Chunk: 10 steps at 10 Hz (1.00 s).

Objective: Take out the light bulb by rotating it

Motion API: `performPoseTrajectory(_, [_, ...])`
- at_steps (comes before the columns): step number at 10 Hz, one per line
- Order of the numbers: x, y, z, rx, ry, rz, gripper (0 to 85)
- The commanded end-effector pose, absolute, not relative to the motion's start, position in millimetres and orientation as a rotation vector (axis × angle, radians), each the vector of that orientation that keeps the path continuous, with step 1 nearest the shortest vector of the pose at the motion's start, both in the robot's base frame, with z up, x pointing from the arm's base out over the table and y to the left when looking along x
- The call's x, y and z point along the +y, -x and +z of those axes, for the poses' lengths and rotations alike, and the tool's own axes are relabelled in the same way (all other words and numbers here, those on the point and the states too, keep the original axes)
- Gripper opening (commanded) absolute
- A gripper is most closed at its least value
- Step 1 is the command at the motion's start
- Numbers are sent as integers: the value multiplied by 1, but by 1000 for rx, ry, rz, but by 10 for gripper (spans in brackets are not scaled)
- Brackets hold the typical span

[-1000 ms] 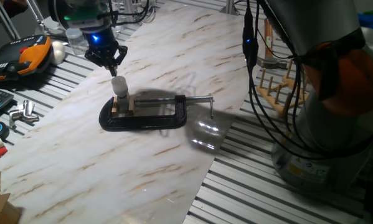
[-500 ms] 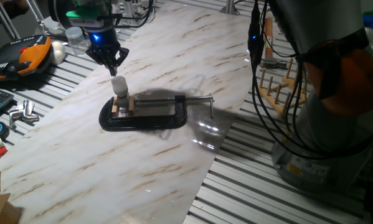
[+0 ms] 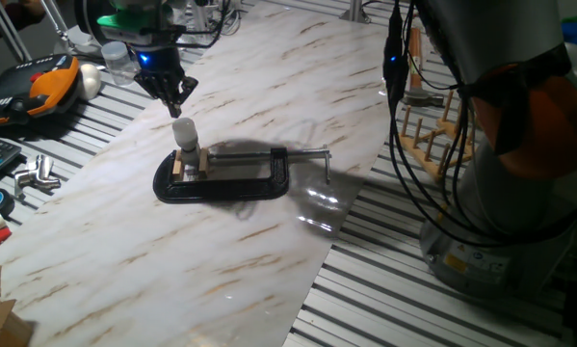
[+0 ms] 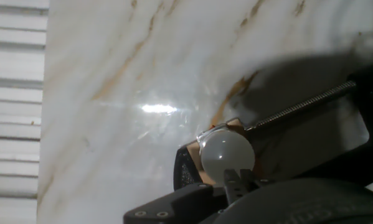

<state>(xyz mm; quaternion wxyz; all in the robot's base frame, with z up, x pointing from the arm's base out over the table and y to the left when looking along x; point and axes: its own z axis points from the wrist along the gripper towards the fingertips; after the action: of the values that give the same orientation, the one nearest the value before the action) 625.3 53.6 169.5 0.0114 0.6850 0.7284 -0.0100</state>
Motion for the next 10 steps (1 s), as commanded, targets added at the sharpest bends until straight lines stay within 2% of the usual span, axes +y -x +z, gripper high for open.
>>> performPoseTrajectory(1, [54, -625, 169, 690, -3060, -67, 340])
performPoseTrajectory(3, [54, -626, 170, 572, -3060, -66, 340])
performPoseTrajectory(5, [53, -626, 169, 542, -3068, -86, 680])
performPoseTrajectory(7, [54, -625, 169, 556, -3080, -124, 680])
performPoseTrajectory(10, [52, -625, 168, 556, -3068, -71, 680])
